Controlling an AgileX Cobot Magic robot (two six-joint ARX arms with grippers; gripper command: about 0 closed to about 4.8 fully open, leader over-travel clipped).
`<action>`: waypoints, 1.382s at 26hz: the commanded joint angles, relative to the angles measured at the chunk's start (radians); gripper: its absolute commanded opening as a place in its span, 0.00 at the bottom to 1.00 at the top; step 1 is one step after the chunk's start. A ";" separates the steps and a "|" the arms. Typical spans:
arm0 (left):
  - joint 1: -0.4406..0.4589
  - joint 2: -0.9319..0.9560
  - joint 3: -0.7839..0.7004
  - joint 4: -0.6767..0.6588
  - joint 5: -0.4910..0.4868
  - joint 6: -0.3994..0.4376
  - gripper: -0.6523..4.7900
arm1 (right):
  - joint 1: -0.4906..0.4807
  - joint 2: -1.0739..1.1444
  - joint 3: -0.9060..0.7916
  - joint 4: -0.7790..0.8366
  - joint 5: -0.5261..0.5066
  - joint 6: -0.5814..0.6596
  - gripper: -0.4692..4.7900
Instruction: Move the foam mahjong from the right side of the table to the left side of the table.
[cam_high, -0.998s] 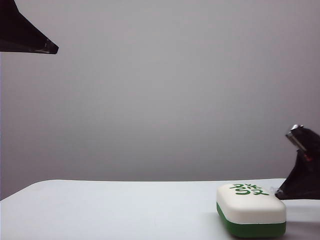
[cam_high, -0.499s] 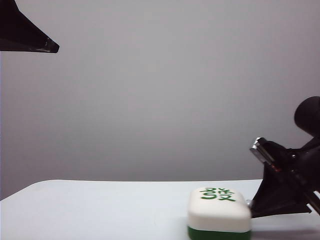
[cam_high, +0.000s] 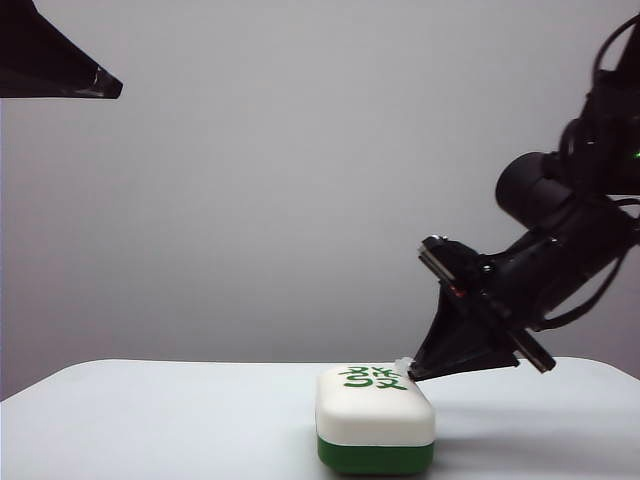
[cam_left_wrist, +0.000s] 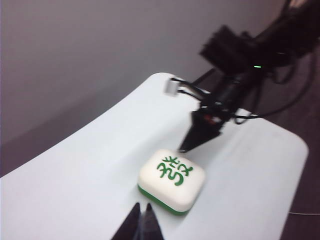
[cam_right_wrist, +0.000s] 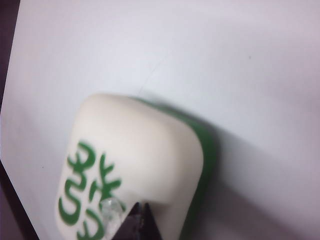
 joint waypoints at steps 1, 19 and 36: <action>0.000 -0.002 0.005 0.007 0.019 -0.004 0.11 | 0.009 0.044 0.043 -0.077 -0.004 -0.001 0.08; 0.000 -0.003 0.006 -0.020 0.026 -0.034 0.11 | 0.280 0.070 0.171 -0.023 0.212 0.328 0.08; 0.000 -0.005 0.006 -0.013 0.127 -0.101 0.11 | 0.220 0.109 0.426 -0.211 0.282 0.122 0.08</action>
